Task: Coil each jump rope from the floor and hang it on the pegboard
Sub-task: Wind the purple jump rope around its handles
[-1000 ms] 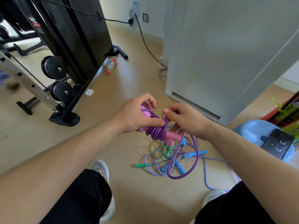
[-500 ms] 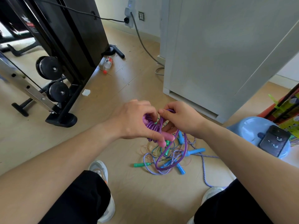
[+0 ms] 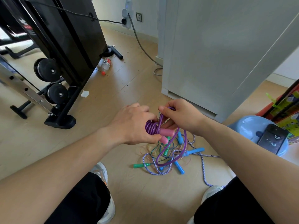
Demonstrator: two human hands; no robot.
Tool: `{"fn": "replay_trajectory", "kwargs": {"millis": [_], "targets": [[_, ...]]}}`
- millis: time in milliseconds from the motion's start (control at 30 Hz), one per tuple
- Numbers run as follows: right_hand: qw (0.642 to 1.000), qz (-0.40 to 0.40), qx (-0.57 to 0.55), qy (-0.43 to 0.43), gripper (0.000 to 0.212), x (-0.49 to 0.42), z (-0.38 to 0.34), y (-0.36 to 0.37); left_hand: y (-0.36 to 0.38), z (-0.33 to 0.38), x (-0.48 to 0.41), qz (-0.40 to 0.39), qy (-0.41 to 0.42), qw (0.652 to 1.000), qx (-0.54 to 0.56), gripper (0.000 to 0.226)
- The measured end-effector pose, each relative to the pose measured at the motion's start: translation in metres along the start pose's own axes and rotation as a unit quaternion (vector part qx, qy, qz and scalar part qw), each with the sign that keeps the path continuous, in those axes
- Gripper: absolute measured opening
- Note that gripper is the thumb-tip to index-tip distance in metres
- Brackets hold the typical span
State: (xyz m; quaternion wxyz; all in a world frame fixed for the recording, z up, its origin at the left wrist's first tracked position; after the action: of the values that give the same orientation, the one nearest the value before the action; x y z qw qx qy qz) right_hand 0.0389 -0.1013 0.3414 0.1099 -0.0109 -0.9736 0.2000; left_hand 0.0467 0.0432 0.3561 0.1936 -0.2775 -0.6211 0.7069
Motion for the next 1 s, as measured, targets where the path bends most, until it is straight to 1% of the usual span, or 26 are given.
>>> {"fn": "replay_trajectory", "kwargs": {"millis": [67, 133, 233, 333, 433, 533, 667, 733, 800, 833, 933, 1000], "targets": [[1.000, -0.002, -0.020, -0.003, 0.029, 0.001, -0.002, 0.000, 0.001, -0.002, 0.000, 0.000, -0.009, 1.000, -0.005, 0.069], [0.999, 0.008, -0.027, -0.019, 0.027, 0.002, -0.005, -0.005, -0.001, -0.008, -0.002, 0.017, -0.023, 1.000, -0.006, 0.070], [0.998, 0.039, 0.005, -0.058, 0.025, 0.001, -0.009, -0.020, -0.008, -0.027, -0.006, 0.058, -0.071, 0.996, 0.006, 0.067], [0.997, 0.024, -0.005, -0.066, 0.024, 0.000, -0.007, -0.027, -0.013, -0.042, -0.008, 0.100, -0.105, 0.989, 0.018, 0.061], [0.998, 0.003, 0.023, -0.065, 0.024, -0.004, 0.000, -0.032, -0.017, -0.046, -0.008, 0.119, -0.106, 0.986, 0.048, 0.057], [0.995, -0.014, 0.068, -0.065, 0.024, -0.008, 0.006, -0.036, -0.018, -0.044, -0.008, 0.140, -0.084, 0.985, 0.052, 0.052], [0.990, -0.083, 0.108, -0.041, 0.024, -0.005, 0.010, -0.033, -0.018, -0.036, -0.006, 0.174, -0.046, 0.983, 0.046, 0.052], [0.981, -0.100, 0.159, -0.046, 0.023, -0.005, 0.011, -0.030, -0.021, -0.033, -0.005, 0.192, -0.027, 0.980, 0.052, 0.051], [0.973, -0.087, 0.207, -0.057, 0.023, -0.007, 0.011, -0.028, -0.024, -0.026, -0.003, 0.208, -0.003, 0.977, 0.051, 0.049], [0.973, -0.072, 0.213, -0.058, 0.024, -0.008, 0.011, -0.029, -0.024, -0.021, -0.002, 0.213, 0.015, 0.976, 0.046, 0.047], [0.978, -0.028, 0.197, -0.055, 0.029, -0.010, 0.008, -0.032, -0.020, -0.004, 0.000, 0.221, 0.063, 0.973, 0.035, 0.044], [0.977, -0.016, 0.203, -0.070, 0.031, -0.009, 0.003, -0.029, -0.016, 0.007, 0.001, 0.219, 0.095, 0.971, 0.029, 0.047]]}}
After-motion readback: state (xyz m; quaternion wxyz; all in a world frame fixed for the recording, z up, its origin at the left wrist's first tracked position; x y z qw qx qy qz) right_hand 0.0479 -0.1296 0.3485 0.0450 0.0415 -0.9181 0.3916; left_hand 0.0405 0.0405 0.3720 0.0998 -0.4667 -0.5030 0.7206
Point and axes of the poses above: each hand's wrist, its own x-axis away from the middle knuckle, its own y-axis out of the palm, z = x × y, the point moved 6 cm from there along -x, towards the middle knuckle, and after that the axes turned 12 degrees about z, right-handed, at the moved point
